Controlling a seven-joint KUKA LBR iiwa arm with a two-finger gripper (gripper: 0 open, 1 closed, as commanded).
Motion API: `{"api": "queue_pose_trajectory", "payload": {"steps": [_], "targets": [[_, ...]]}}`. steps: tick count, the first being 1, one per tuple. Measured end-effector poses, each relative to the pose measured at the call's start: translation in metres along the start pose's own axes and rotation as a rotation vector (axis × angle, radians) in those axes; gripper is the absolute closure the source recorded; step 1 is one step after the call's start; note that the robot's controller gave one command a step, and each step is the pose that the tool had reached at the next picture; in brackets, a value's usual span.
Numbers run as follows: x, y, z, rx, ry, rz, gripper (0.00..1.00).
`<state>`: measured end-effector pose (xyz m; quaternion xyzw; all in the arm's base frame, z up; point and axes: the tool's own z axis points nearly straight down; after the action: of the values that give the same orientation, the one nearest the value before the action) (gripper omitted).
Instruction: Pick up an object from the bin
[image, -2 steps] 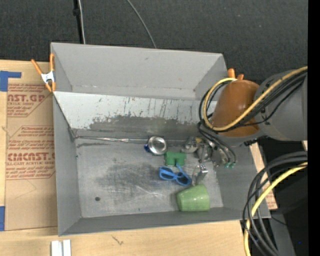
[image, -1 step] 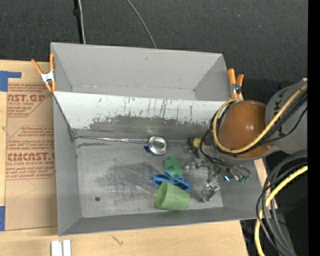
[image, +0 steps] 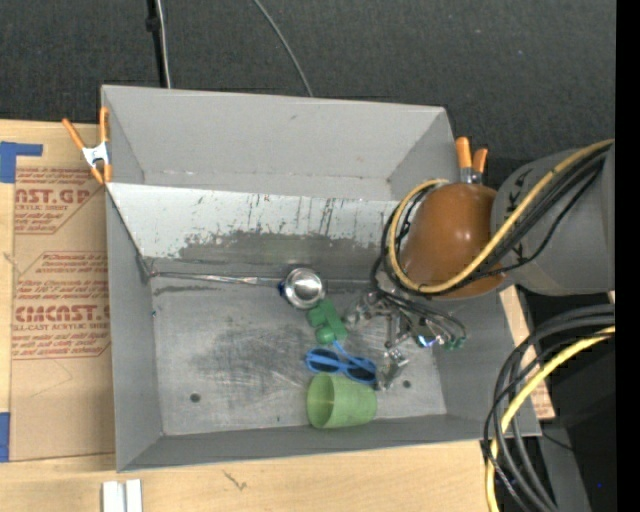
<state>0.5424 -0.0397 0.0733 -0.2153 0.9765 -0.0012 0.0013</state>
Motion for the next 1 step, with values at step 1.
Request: {"api": "queue_pose_trajectory", "payload": {"steps": [1], "targets": [[-0.0415, 0.0645, -0.0022, 0.004, -0.010, 0.037, 0.00]]}}
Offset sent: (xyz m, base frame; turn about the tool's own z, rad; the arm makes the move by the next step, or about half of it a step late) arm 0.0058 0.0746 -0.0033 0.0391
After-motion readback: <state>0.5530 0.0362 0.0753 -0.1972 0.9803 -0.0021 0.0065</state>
